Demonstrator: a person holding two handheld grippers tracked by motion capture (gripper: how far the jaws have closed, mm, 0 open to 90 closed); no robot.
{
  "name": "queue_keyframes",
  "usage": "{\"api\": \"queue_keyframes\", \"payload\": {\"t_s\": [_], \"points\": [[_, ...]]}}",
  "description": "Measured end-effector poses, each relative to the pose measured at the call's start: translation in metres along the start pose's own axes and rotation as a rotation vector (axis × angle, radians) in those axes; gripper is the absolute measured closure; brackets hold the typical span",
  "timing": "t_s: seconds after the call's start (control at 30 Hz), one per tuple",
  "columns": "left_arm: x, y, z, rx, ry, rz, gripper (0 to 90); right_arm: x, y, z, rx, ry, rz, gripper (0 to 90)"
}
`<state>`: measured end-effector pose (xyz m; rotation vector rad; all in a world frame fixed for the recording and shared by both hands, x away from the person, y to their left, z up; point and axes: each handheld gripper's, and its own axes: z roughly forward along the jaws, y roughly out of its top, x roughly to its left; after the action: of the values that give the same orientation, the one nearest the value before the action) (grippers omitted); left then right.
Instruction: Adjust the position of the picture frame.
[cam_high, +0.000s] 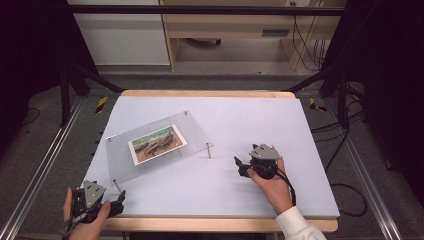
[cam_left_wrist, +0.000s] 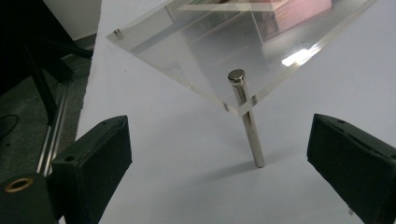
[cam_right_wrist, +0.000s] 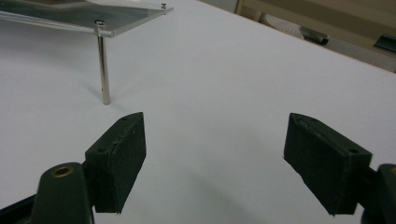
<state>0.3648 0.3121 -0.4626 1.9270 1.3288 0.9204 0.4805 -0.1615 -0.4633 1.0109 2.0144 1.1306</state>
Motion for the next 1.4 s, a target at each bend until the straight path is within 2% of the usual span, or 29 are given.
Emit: {"api": "queue_keyframes", "payload": {"t_s": [0.17, 0.37, 0.47, 0.57, 0.83, 1.1, 1.2, 1.4], "points": [[-0.001, 0.000, 0.000, 0.009, -0.036, -0.027, 6.6, 0.001, 0.000, 0.000, -0.001, 0.021, 0.027, 25.3], [-0.002, 0.000, 0.002, 0.026, -0.077, -0.042, 6.8, 0.002, 0.001, -0.001, -0.005, 0.039, 0.038, 24.8], [-0.003, 0.000, 0.002, 0.034, -0.077, -0.017, 6.8, 0.003, 0.001, -0.001, -0.003, 0.032, 0.045, 22.4], [-0.003, 0.001, 0.002, 0.045, -0.083, -0.010, 7.4, 0.003, 0.000, -0.001, 0.011, 0.051, 0.068, 19.7], [-0.006, 0.002, 0.001, 0.067, -0.103, 0.000, 9.8, 0.005, 0.003, -0.001, 0.012, 0.086, 0.086, 22.1], [-0.009, 0.005, 0.004, 0.043, -0.111, -0.016, 8.3, 0.011, 0.010, 0.003, 0.014, 0.112, 0.063, 23.2], [-0.010, 0.005, 0.005, 0.045, -0.108, -0.021, 8.4, 0.016, 0.016, 0.006, -0.001, 0.145, 0.056, 21.0], [-0.008, 0.004, 0.007, 0.047, -0.109, -0.069, 13.4, 0.032, 0.029, 0.021, 0.010, 0.170, 0.020, 20.2]]}}
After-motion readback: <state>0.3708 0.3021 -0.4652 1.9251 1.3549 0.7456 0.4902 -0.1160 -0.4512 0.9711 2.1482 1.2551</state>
